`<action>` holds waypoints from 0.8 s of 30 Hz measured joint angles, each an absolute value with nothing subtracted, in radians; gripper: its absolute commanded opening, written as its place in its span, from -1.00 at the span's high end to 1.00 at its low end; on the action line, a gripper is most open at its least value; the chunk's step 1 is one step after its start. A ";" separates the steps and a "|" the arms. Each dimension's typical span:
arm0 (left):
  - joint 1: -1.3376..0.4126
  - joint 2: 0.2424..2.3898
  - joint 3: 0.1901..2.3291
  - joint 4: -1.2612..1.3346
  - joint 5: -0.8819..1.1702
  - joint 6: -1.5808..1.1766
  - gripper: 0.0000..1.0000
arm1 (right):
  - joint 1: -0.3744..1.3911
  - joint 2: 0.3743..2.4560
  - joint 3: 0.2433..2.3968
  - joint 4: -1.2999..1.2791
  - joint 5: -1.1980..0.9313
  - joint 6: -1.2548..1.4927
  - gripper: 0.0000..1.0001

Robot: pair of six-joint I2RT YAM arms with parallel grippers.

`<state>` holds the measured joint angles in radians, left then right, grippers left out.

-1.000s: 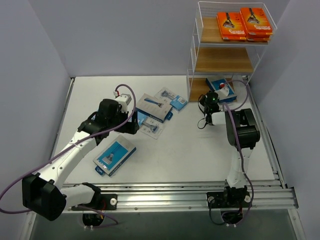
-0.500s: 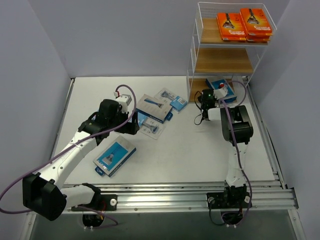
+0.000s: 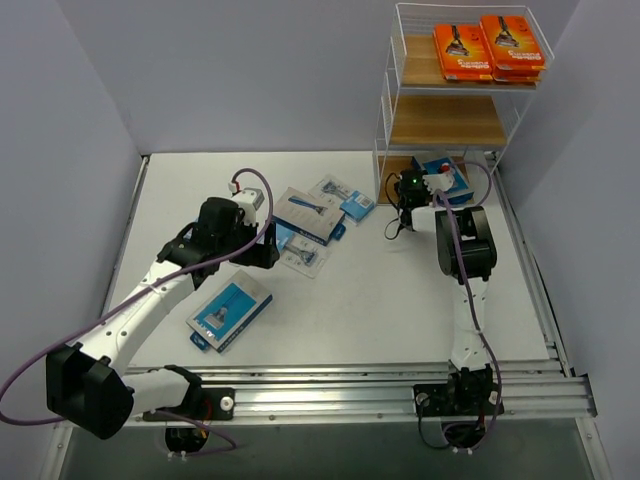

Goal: Place and organize the shaving razors onto the shelf
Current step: Place the shaving razor onto shelf

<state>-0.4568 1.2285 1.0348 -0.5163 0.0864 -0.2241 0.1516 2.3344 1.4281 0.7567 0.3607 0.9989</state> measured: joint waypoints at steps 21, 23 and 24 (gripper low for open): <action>-0.457 1.246 1.035 -0.516 0.103 -0.224 -0.88 | 0.139 2.434 1.596 0.693 0.466 1.175 0.60; -0.458 1.246 1.035 -0.516 0.105 -0.224 -0.88 | 0.137 2.435 1.596 0.698 0.469 1.184 0.56; -0.458 1.246 1.035 -0.516 0.106 -0.224 -0.88 | 0.136 2.435 1.596 0.700 0.470 1.187 0.53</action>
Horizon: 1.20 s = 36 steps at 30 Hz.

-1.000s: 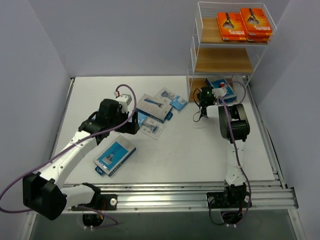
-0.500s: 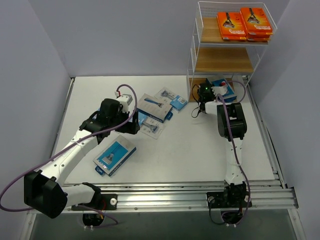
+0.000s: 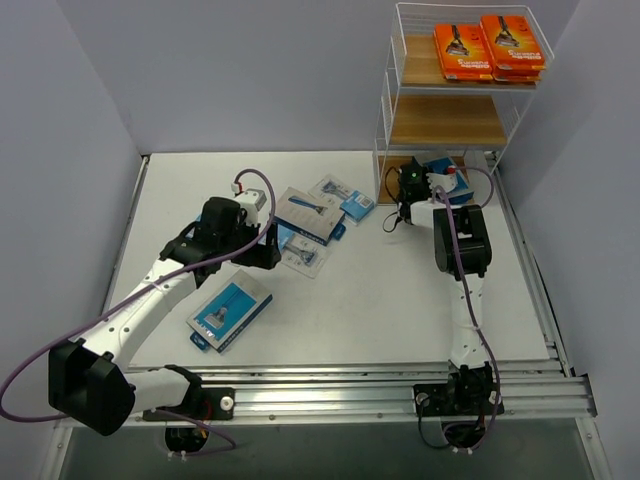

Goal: Place and organize the shaving razors onto the shelf
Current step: Place the shaving razor onto shelf

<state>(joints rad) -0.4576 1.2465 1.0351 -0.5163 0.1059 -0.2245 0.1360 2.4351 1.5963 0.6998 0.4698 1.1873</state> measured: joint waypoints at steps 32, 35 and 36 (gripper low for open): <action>-0.464 1.262 1.046 -0.522 0.110 -0.224 -0.88 | 0.104 2.512 1.759 0.626 0.509 1.206 0.33; -0.464 1.266 1.046 -0.522 0.110 -0.224 -0.88 | 0.105 2.519 1.778 0.616 0.509 1.204 0.31; -0.464 1.267 1.046 -0.522 0.110 -0.224 -0.88 | 0.105 2.519 1.782 0.610 0.509 1.205 0.31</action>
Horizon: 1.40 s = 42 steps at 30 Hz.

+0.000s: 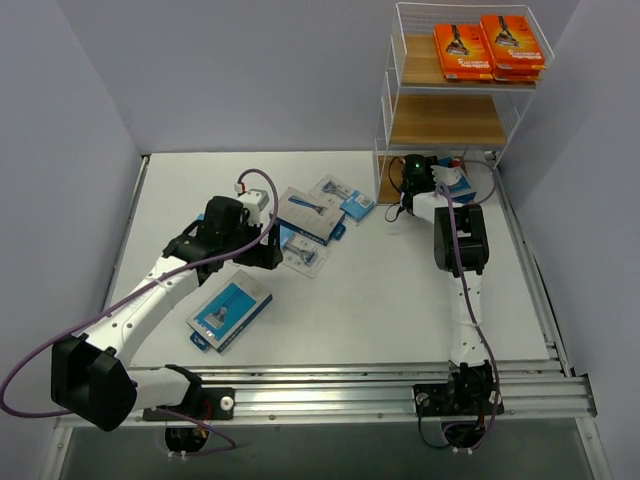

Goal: Place and organize the shaving razors onto the shelf
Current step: Place the shaving razor onto shelf

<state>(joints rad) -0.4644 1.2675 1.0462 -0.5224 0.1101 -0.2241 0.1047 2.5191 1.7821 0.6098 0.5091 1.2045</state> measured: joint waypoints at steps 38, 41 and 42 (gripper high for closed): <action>-0.477 1.268 1.048 -0.535 0.104 -0.201 -0.88 | 0.093 2.163 1.202 0.815 0.214 1.057 -0.08; -0.477 1.268 1.050 -0.540 0.094 -0.199 -0.88 | 0.094 2.077 1.106 0.797 0.188 1.029 -0.08; -0.477 1.267 1.050 -0.540 0.090 -0.198 -0.88 | 0.095 2.043 1.076 0.794 0.179 1.018 -0.08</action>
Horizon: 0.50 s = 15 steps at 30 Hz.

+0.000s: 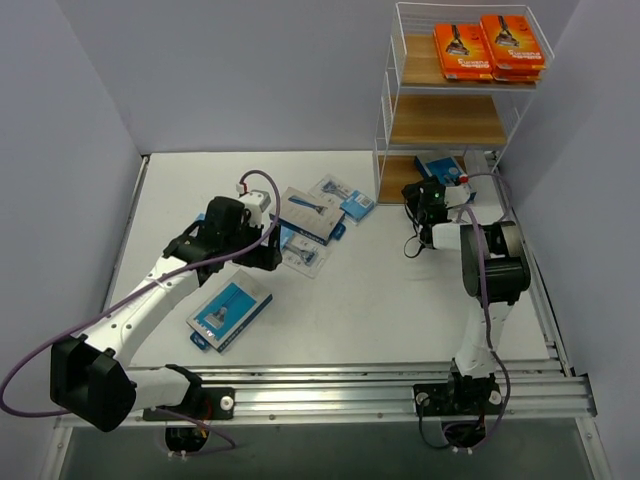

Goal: Place and organize the shaving razors onto the shelf
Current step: Place the shaving razor onto shelf

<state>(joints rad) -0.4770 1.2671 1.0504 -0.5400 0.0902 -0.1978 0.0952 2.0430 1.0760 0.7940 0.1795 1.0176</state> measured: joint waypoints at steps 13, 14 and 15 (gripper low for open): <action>-0.477 1.234 1.052 -0.542 0.061 -0.198 -0.88 | 0.044 1.654 0.781 0.693 0.041 0.820 -0.04; -0.477 1.233 1.052 -0.542 0.060 -0.198 -0.88 | 0.015 1.637 0.759 0.690 0.019 0.816 -0.03; -0.477 1.233 1.052 -0.542 0.060 -0.198 -0.88 | -0.020 1.625 0.740 0.689 -0.006 0.813 -0.03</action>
<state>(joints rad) -0.4770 1.2327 1.0515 -0.5423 0.0597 -0.1978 -0.0204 1.6245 0.7403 0.6888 -0.0055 0.8131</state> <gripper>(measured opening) 0.941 0.521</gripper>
